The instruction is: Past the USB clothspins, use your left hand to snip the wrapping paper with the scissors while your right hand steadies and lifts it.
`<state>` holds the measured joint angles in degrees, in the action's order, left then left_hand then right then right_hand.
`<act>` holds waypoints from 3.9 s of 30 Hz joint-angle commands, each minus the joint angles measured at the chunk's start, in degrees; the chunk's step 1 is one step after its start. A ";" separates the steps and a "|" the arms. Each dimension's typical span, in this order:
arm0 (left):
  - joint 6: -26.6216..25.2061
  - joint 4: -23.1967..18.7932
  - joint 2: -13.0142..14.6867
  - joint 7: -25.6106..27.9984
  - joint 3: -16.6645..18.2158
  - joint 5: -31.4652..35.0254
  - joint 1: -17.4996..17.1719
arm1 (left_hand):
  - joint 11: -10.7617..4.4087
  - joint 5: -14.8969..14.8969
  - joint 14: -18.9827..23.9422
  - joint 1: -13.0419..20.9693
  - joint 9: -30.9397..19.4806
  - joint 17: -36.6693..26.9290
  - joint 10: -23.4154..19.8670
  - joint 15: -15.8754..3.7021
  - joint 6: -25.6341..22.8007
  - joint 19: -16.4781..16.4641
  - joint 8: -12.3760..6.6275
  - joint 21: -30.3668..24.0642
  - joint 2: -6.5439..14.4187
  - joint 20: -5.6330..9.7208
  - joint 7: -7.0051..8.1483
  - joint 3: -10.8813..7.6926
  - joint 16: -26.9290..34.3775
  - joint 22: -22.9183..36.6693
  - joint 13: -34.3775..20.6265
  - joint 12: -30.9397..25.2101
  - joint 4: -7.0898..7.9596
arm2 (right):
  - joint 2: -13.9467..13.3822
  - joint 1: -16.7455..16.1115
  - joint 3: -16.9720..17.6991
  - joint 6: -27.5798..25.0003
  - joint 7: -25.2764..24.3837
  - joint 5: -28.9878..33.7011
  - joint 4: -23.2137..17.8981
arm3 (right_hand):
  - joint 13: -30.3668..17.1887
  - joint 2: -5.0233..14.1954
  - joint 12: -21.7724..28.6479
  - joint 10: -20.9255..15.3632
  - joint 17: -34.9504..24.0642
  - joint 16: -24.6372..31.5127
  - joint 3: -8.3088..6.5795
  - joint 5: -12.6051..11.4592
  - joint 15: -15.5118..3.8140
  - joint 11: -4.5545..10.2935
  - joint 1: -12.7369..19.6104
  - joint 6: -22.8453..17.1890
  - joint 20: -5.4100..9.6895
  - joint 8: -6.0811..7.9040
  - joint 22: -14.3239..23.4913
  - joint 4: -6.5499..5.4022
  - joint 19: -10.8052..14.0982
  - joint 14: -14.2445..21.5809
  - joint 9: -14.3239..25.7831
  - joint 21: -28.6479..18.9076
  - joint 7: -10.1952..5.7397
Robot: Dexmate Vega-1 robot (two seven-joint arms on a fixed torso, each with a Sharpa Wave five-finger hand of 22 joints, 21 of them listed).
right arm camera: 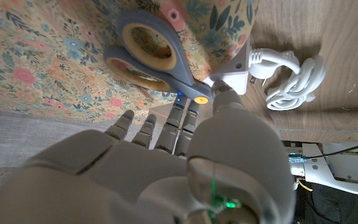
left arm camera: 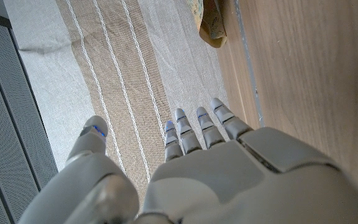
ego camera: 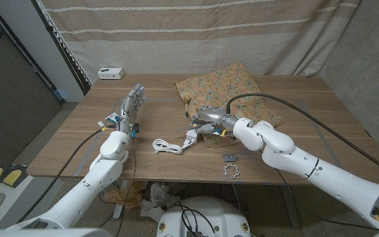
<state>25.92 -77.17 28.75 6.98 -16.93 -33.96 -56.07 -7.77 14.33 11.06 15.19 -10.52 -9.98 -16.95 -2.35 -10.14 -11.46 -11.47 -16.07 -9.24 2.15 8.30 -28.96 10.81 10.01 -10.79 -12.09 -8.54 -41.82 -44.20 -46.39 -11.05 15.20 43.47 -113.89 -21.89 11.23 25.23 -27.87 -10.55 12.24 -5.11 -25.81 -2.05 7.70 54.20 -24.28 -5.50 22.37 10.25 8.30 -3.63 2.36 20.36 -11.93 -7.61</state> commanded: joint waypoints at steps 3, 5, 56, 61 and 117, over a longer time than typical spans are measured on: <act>0.44 0.47 -0.27 -0.14 -0.05 -0.03 -0.02 | 0.05 0.23 0.38 0.09 -0.24 -0.11 -0.43 -6.22 -0.70 -0.61 -0.13 0.33 0.41 2.63 -0.04 0.16 -0.05 0.10 -0.27 -0.24 -0.14 | 0.33 -0.07 -0.28 0.26 -0.36 0.68 0.54 | -0.74 -0.39 1.14 -2.33 -0.15 0.53 -1.19 0.53 -1.04 0.71 1.60 -2.11 -0.17 1.03 0.27 -0.04 0.89 1.40 0.29 -0.37 -0.35; 0.52 0.59 -0.34 -0.16 -0.06 -0.06 -0.02 | -0.04 0.24 0.37 0.08 -0.24 -0.11 -0.44 -6.22 -0.73 -0.63 -0.13 0.37 0.42 2.60 -0.09 0.17 -0.06 0.10 -0.27 -0.23 -0.14 | 0.35 -0.05 -0.40 0.40 -0.35 0.80 0.62 | -0.83 -0.57 1.20 -2.38 -0.15 0.60 -1.26 0.59 -1.15 0.73 1.79 -2.47 -0.11 1.16 0.27 -0.04 1.17 1.66 0.31 -0.45 -0.34; 0.71 1.80 -0.75 -0.47 0.00 -0.50 0.58 | -0.11 0.28 -0.05 -0.03 -0.24 -0.11 -0.07 -6.23 -0.34 -0.88 0.18 1.26 0.55 2.31 -0.03 0.53 -0.25 0.13 -0.27 0.12 -0.06 | 2.28 -1.76 0.27 5.71 -15.35 0.34 7.21 | -2.01 -1.87 12.42 -25.82 -1.53 3.68 -1.16 2.01 -9.65 4.54 10.59 -25.24 3.02 8.20 0.44 -0.90 10.35 18.30 -2.70 -1.51 -3.63; 1.14 2.63 -0.94 -0.99 -0.07 -0.54 1.13 | -0.13 0.29 -0.12 -0.05 -0.24 -0.11 -0.05 -6.26 -0.22 -0.85 0.23 1.37 0.56 2.26 0.02 0.57 -0.27 0.14 -0.27 0.14 -0.06 | 2.16 -1.77 0.81 5.07 -15.38 0.07 6.70 | -1.98 -1.85 12.52 -26.12 -1.59 3.71 -1.08 2.06 -9.66 4.52 10.57 -25.23 2.98 8.16 0.45 -1.00 10.37 18.44 -2.82 -1.47 -3.44; -1.16 3.92 -0.93 -1.55 -1.66 0.55 4.57 | -0.28 0.31 0.35 -0.19 -0.24 -0.10 -0.95 -6.20 -0.06 -1.25 0.24 2.39 0.71 2.31 0.41 1.01 -0.06 0.17 -0.28 -0.06 0.00 | 1.84 -1.18 8.60 2.59 -22.24 -10.38 5.94 | -3.14 -1.49 13.22 -26.31 -2.43 4.65 -0.99 2.72 -9.99 4.50 11.58 -25.70 2.23 8.08 0.48 -1.25 10.45 20.80 -4.06 -1.02 -1.91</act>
<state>25.91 -73.11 27.57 5.34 -18.08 -33.83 -52.16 -8.08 14.33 11.06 14.88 -10.52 -9.98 -17.24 -2.35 -10.11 -11.96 -11.22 -13.74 -8.93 2.26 8.71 -28.26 10.60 10.00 -10.79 -12.10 -8.61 -40.26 -44.99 -39.57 -8.29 -4.03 35.75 -108.15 -23.71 8.70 38.19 -43.32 -12.67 16.41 -5.83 -22.70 -2.46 8.18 64.63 -45.69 -2.89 30.12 10.53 7.21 6.56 22.84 16.06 -13.30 -6.24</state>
